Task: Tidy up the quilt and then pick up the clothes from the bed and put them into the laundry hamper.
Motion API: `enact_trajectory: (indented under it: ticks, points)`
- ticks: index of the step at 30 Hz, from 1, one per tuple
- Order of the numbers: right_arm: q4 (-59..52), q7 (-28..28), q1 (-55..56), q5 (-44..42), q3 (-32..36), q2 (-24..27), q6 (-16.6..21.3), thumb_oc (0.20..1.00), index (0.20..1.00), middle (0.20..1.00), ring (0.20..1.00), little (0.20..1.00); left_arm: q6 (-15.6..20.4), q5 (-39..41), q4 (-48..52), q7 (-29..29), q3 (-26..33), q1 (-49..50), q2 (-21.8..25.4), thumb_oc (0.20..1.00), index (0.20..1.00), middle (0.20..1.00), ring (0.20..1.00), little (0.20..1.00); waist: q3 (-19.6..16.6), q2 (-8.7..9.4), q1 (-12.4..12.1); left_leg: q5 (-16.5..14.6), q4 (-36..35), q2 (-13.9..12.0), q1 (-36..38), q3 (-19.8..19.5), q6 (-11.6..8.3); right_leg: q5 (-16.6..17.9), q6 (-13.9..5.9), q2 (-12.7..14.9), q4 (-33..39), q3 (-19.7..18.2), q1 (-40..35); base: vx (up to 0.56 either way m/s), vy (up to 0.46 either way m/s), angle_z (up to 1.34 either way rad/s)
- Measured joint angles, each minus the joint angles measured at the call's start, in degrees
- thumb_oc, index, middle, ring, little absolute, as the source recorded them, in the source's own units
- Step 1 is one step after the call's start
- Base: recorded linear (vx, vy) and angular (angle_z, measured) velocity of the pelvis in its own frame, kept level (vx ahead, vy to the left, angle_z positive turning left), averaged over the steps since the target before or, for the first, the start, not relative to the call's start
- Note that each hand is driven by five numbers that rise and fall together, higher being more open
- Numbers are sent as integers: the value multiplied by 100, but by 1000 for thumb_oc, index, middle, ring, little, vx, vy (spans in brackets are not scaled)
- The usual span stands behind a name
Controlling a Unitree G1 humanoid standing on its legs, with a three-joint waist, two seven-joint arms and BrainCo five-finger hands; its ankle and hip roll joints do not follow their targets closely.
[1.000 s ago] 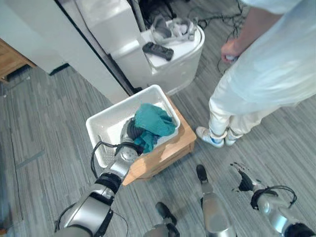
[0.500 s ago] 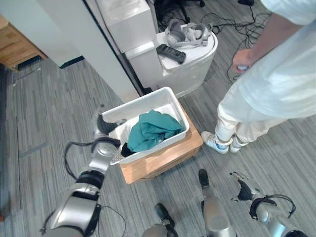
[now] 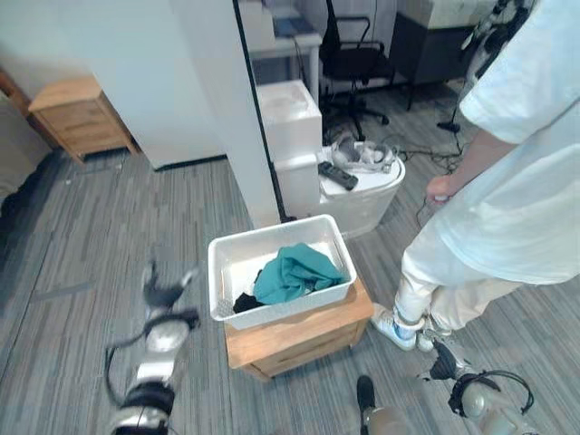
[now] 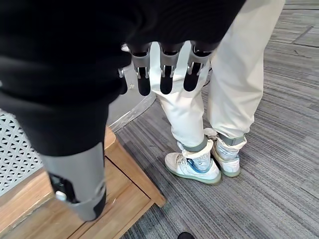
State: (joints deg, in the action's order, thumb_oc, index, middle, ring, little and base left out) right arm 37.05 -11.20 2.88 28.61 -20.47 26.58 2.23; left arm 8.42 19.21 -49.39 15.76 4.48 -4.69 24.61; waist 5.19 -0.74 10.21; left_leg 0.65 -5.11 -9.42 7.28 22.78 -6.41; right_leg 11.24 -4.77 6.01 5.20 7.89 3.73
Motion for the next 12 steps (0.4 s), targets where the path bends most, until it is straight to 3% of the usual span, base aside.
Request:
enact_trajectory:
  ticks: [4,6,10,12]
  points:
    - [710,4,36,-358,291,-322,-126,1000,1000,1000,1000,1000,-227,39,-1225,-335,212,846,-369,1000,1000,1000,1000,1000,-192,29,-109,2,1,5,16,-19,4,-27,30,10,0,22,-36,16,28,3]
    - [1136,24,78,-554,266,-490,-183,1000,1000,1000,1000,1000,-389,108,-1616,-469,277,1026,-616,1000,1000,1000,1000,1000,-206,88,-291,29,1,23,-7,-157,37,-38,34,50,-1,147,-93,24,30,29]
    - [1755,85,-121,-1183,387,-905,-200,1000,1000,1000,1000,1000,-406,473,-1919,-715,258,1220,-1112,1000,1000,1000,1000,1000,-243,143,-434,33,0,72,-23,-285,40,-39,33,115,0,195,-122,10,35,16]
    - [2272,107,-297,-1396,425,-1028,-144,1000,1000,1000,1000,1000,-385,405,-2038,-727,66,1191,-1106,1000,1000,1000,1000,1000,-267,152,-471,33,-1,59,-40,-302,46,-35,28,112,0,199,-136,4,15,6]
